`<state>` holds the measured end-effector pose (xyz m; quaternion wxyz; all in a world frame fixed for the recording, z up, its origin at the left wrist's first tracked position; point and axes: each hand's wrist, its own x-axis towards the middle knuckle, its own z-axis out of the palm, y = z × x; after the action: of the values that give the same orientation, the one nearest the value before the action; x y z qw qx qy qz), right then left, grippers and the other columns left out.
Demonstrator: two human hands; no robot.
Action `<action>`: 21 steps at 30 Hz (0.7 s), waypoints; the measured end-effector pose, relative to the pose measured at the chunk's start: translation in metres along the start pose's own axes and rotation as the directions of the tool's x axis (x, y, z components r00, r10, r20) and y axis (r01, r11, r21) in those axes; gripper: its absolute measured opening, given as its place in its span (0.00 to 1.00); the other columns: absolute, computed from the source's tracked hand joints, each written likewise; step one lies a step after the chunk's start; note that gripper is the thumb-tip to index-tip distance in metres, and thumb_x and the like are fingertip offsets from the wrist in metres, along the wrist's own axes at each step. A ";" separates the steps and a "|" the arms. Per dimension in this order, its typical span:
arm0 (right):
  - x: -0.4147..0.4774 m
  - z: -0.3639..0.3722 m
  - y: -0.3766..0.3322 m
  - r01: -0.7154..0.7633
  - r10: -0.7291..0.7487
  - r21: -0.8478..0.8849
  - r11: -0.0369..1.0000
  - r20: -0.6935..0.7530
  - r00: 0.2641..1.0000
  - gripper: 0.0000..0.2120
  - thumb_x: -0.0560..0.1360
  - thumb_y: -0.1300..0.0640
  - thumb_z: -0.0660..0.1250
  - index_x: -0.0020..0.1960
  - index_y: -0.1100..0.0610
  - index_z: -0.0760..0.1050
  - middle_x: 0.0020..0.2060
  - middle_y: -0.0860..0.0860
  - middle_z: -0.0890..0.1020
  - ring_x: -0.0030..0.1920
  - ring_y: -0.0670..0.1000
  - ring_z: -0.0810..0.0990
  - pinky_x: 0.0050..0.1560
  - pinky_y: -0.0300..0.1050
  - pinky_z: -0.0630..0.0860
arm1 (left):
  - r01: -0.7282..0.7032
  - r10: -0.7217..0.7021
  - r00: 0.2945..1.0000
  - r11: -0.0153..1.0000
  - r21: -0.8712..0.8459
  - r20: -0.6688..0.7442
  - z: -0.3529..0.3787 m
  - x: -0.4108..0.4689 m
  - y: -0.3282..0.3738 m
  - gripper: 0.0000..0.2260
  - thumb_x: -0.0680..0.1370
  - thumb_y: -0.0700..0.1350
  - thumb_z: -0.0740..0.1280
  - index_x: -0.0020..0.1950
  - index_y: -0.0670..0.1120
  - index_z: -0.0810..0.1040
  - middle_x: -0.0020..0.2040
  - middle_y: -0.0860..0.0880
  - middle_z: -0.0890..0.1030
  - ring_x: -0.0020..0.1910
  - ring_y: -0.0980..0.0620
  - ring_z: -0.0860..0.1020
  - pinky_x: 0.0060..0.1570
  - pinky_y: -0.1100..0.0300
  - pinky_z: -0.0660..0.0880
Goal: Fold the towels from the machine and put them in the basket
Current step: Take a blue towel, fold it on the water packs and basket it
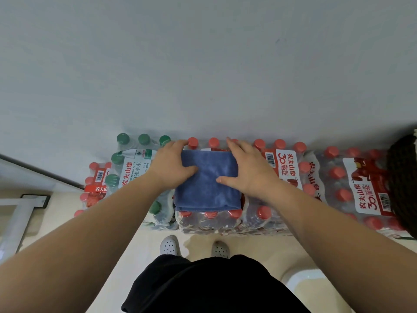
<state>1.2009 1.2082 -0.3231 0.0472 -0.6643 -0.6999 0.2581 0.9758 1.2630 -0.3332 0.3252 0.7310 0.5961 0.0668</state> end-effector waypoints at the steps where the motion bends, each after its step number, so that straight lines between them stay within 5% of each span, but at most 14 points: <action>1: 0.007 -0.005 0.000 0.026 -0.026 -0.006 1.000 0.049 0.998 0.53 0.68 0.37 0.75 0.81 0.50 0.48 0.78 0.51 0.59 0.76 0.56 0.59 0.75 0.53 0.61 | -0.040 0.039 0.999 0.998 0.053 0.035 -0.003 -0.003 0.001 0.43 0.64 0.60 0.72 0.76 0.49 0.65 0.68 0.45 0.73 0.67 0.43 0.70 0.68 0.49 0.68; 6: 0.033 -0.006 0.003 0.102 -0.073 -0.149 0.984 0.188 0.980 0.50 0.60 0.33 0.78 0.76 0.50 0.63 0.67 0.51 0.71 0.67 0.56 0.69 0.67 0.55 0.70 | -0.144 0.082 0.979 0.922 0.358 0.185 -0.002 -0.009 -0.002 0.56 0.62 0.65 0.77 0.82 0.51 0.51 0.74 0.48 0.67 0.71 0.42 0.65 0.71 0.48 0.64; 9: 0.039 -0.007 0.003 0.124 -0.088 -0.187 0.974 0.190 0.978 0.46 0.59 0.33 0.78 0.71 0.51 0.69 0.62 0.51 0.73 0.63 0.55 0.72 0.64 0.53 0.72 | -0.120 0.062 0.985 0.913 0.390 0.160 0.000 -0.004 -0.003 0.55 0.60 0.67 0.76 0.80 0.50 0.55 0.69 0.47 0.69 0.68 0.43 0.67 0.69 0.47 0.67; 12: 0.041 -0.011 -0.003 0.135 -0.086 -0.238 0.962 0.204 0.975 0.37 0.58 0.33 0.79 0.58 0.53 0.73 0.53 0.50 0.75 0.53 0.53 0.75 0.54 0.50 0.75 | -0.168 0.125 0.985 0.858 0.485 0.121 -0.001 0.003 0.004 0.46 0.55 0.69 0.76 0.68 0.50 0.69 0.58 0.49 0.72 0.59 0.44 0.70 0.62 0.47 0.71; 15: 0.045 -0.016 -0.012 0.176 -0.128 -0.307 0.936 0.169 0.977 0.29 0.60 0.36 0.79 0.47 0.50 0.67 0.45 0.47 0.72 0.47 0.53 0.75 0.43 0.48 0.72 | -0.221 0.177 0.975 0.832 0.509 0.134 -0.007 0.010 0.015 0.35 0.58 0.64 0.77 0.57 0.49 0.70 0.48 0.51 0.70 0.53 0.46 0.72 0.55 0.49 0.72; 21: 0.045 -0.021 -0.016 0.106 -0.138 -0.275 0.956 -0.098 0.986 0.18 0.72 0.48 0.72 0.51 0.50 0.65 0.51 0.50 0.74 0.52 0.55 0.76 0.43 0.47 0.67 | -0.237 0.288 0.957 0.848 0.475 -0.037 -0.009 0.025 0.023 0.09 0.71 0.46 0.68 0.49 0.46 0.74 0.42 0.47 0.79 0.43 0.42 0.78 0.42 0.49 0.74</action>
<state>1.1899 1.2573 -0.3101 0.0130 -0.6340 -0.7642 0.1183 0.9978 1.2881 -0.3204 0.0960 0.8575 0.5054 0.0049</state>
